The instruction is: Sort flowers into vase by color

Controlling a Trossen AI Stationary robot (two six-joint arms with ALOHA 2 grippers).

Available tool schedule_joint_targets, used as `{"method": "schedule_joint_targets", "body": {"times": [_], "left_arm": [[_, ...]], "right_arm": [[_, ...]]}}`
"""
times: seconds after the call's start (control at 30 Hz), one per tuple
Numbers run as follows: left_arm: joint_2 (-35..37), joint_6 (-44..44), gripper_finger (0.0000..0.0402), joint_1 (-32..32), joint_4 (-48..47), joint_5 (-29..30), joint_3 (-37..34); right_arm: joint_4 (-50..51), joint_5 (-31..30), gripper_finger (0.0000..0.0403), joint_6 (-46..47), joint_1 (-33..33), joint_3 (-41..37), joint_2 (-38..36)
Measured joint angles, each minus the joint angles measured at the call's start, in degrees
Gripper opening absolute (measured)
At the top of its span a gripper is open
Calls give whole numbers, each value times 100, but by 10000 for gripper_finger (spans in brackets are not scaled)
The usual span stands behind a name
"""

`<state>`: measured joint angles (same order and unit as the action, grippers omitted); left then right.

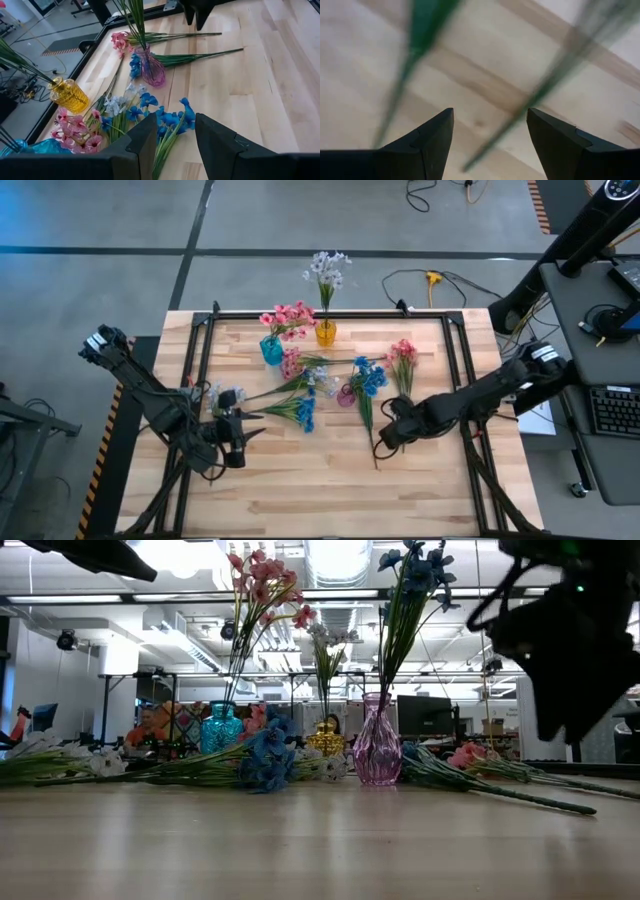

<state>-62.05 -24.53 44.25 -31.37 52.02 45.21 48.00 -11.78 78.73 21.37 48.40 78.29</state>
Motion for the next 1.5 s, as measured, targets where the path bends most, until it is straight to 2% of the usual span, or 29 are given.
{"method": "schedule_joint_targets", "body": {"times": [0.17, 0.23, 0.37, 0.47, 0.7, 1.03, 1.33, 1.5], "left_arm": [[-101, -11, 119, 0, 6, 4, -2], [-161, -13, 119, -11, 6, 81, -2], [-292, -99, 119, -11, 10, 419, -2], [-348, -154, 119, -13, 11, 441, -2], [-349, -318, 119, -11, 8, 440, -2], [-347, -404, 119, -11, 6, 439, -2], [-346, -428, 119, -11, 6, 441, -2], [-344, -434, 119, -11, 6, 445, -2]], "right_arm": [[991, -57, 253, 601, 0, 0, 19], [1211, -257, 259, 688, -36, -1, -18], [1240, -541, 271, 568, -279, -34, -106], [1212, -754, 280, 290, -526, -95, -137], [650, -1254, 294, -279, -1081, -504, -137], [-769, -2144, 297, -388, -1128, -1386, -137], [-1793, -2338, 295, -174, -1123, -2140, -141], [-2081, -2383, 284, -167, -1126, -2260, -141]]}}
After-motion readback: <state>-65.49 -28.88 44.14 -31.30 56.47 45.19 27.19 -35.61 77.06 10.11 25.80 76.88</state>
